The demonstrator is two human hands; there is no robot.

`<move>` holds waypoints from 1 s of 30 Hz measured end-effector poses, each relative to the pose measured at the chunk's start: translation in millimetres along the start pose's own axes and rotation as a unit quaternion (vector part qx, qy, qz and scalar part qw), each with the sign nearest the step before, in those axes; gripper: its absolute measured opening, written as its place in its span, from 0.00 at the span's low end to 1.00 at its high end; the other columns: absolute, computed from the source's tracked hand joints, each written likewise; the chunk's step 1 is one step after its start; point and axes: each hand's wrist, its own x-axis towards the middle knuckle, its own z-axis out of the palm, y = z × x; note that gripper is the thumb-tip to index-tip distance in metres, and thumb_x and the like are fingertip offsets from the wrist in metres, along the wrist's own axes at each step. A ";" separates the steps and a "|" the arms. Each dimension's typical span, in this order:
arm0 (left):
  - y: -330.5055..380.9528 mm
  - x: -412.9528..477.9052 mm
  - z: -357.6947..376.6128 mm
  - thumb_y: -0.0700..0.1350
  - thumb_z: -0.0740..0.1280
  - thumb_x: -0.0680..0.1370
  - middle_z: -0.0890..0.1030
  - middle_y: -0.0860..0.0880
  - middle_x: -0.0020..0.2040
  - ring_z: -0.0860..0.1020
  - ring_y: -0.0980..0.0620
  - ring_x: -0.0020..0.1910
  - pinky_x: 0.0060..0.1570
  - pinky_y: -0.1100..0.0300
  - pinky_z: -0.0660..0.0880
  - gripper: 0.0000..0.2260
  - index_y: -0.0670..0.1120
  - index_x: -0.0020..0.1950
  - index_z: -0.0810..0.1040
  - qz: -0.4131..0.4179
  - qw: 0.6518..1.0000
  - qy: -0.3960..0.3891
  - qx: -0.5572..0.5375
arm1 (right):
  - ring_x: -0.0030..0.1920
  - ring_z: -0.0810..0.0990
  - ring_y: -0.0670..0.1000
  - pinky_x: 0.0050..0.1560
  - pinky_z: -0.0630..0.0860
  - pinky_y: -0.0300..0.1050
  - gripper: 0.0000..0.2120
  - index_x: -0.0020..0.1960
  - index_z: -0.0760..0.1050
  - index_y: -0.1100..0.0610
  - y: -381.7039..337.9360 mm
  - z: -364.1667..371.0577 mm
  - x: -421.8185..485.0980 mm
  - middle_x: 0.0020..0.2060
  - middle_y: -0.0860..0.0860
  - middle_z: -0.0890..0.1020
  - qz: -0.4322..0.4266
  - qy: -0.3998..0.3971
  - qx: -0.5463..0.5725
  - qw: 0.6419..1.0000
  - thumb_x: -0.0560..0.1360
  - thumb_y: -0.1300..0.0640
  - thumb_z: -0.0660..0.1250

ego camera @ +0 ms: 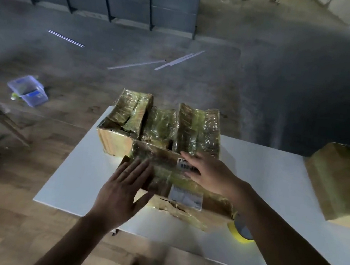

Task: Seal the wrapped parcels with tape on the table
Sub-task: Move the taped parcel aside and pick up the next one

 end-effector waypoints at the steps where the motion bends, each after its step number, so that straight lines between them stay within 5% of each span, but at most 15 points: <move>1: -1.7 -1.2 -1.9 0.64 0.52 0.80 0.65 0.46 0.74 0.63 0.47 0.74 0.71 0.44 0.61 0.30 0.46 0.74 0.67 -0.032 0.999 -0.008 0.011 | 0.42 0.66 0.44 0.33 0.57 0.34 0.30 0.78 0.51 0.47 -0.9 -0.6 -0.9 0.49 0.48 0.67 -0.001 0.005 0.000 1.000 0.80 0.44 0.57; 4: -1.9 -3.2 -6.9 0.68 0.53 0.76 0.70 0.47 0.72 0.65 0.49 0.73 0.68 0.42 0.66 0.35 0.44 0.72 0.71 -0.093 0.995 -0.023 0.012 | 0.42 0.69 0.45 0.33 0.58 0.34 0.28 0.78 0.54 0.48 -6.1 -0.6 -3.2 0.48 0.48 0.69 0.001 0.022 -0.001 1.000 0.81 0.47 0.59; 9: 3.9 7.1 -25.7 0.67 0.56 0.74 0.78 0.48 0.65 0.72 0.48 0.69 0.66 0.39 0.67 0.30 0.46 0.61 0.79 -0.050 0.998 -0.023 0.040 | 0.41 0.76 0.47 0.39 0.67 0.36 0.24 0.75 0.63 0.54 -12.1 0.6 -0.8 0.49 0.55 0.80 0.002 0.049 0.060 0.997 0.80 0.58 0.63; 11: 18.5 21.4 -33.3 0.64 0.57 0.76 0.81 0.46 0.59 0.76 0.47 0.62 0.62 0.43 0.71 0.26 0.45 0.54 0.80 -0.052 0.998 0.016 0.019 | 0.37 0.73 0.45 0.34 0.63 0.34 0.24 0.76 0.61 0.54 -11.0 -2.3 0.8 0.44 0.52 0.77 -0.001 0.040 0.055 0.998 0.81 0.58 0.61; 15: 49.4 46.6 -19.8 0.53 0.58 0.77 0.81 0.47 0.55 0.79 0.48 0.56 0.59 0.52 0.73 0.17 0.45 0.57 0.78 0.028 0.998 0.037 -0.052 | 0.41 0.73 0.50 0.36 0.63 0.42 0.23 0.76 0.60 0.51 -6.7 -3.8 0.2 0.45 0.53 0.74 0.004 0.033 0.044 0.999 0.82 0.56 0.57; 20: 43.4 29.1 7.0 0.51 0.60 0.78 0.80 0.49 0.48 0.77 0.49 0.49 0.56 0.54 0.72 0.13 0.46 0.52 0.80 0.045 0.996 0.038 -0.072 | 0.48 0.70 0.52 0.43 0.65 0.43 0.34 0.77 0.56 0.46 -10.4 5.2 -1.7 0.49 0.52 0.69 0.048 0.038 0.026 0.998 0.77 0.68 0.60; 23: 39.1 21.7 8.3 0.53 0.60 0.79 0.80 0.51 0.49 0.75 0.50 0.49 0.54 0.57 0.69 0.14 0.46 0.51 0.80 0.045 0.994 0.051 -0.089 | 0.54 0.72 0.55 0.47 0.68 0.46 0.34 0.77 0.54 0.44 -10.9 7.8 -1.5 0.53 0.53 0.71 0.065 0.043 0.001 0.997 0.78 0.67 0.60; 27: 43.4 34.8 1.5 0.55 0.60 0.77 0.80 0.50 0.50 0.74 0.50 0.52 0.50 0.51 0.75 0.16 0.47 0.52 0.81 0.026 0.995 0.054 -0.082 | 0.44 0.69 0.50 0.40 0.65 0.44 0.30 0.77 0.56 0.44 -2.4 3.8 4.4 0.46 0.50 0.69 0.050 0.030 0.006 0.998 0.80 0.62 0.60; 30: 59.2 42.8 -5.2 0.51 0.63 0.75 0.78 0.45 0.57 0.72 0.45 0.57 0.55 0.49 0.70 0.12 0.47 0.51 0.81 0.035 0.995 0.076 -0.058 | 0.47 0.77 0.52 0.46 0.75 0.46 0.20 0.72 0.68 0.51 5.7 2.5 -6.1 0.51 0.52 0.77 0.019 0.089 0.105 0.990 0.80 0.58 0.61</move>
